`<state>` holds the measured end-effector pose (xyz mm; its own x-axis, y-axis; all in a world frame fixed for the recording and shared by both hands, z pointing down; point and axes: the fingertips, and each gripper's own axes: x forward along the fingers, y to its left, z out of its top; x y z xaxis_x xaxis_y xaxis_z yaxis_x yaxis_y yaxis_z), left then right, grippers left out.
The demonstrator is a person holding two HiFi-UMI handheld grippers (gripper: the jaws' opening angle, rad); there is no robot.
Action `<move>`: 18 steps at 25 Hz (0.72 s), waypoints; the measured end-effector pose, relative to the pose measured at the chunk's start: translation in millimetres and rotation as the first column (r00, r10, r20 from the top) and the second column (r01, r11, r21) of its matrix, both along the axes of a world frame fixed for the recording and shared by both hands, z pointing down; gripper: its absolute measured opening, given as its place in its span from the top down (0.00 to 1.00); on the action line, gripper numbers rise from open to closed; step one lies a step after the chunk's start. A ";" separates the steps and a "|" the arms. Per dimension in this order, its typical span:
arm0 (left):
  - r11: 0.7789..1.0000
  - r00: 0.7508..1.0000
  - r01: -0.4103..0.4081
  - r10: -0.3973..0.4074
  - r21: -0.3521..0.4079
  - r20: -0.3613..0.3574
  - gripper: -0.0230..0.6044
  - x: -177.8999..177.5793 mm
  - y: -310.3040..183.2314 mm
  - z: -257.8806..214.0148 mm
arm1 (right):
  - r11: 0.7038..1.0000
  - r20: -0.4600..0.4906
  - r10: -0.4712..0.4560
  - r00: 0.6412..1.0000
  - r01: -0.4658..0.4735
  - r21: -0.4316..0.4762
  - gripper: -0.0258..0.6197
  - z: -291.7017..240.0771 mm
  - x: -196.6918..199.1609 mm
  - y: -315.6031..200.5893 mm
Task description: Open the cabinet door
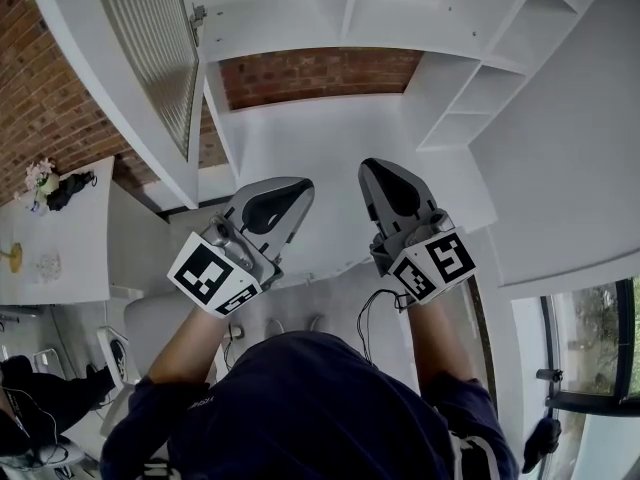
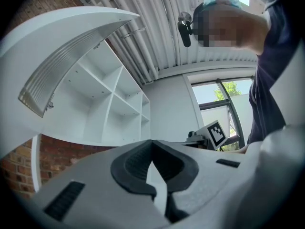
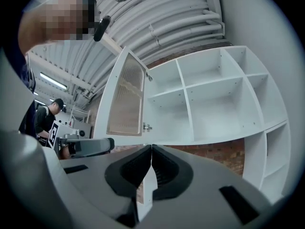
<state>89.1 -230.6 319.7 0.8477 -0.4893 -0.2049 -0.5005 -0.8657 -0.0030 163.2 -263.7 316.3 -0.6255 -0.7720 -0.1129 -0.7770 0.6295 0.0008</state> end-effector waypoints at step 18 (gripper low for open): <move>1.000 1.000 -0.012 0.012 -0.009 0.002 0.96 1.3 -7.4 3.7 | 0.999 0.005 -0.020 1.000 0.020 -0.037 0.92 11.3 -9.1 -1.2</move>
<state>90.4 -238.0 323.4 0.8538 -0.4810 -0.1992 -0.4902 -0.8716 0.0036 154.1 -264.9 327.6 -0.6405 -0.7629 -0.0876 -0.7641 0.6445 -0.0259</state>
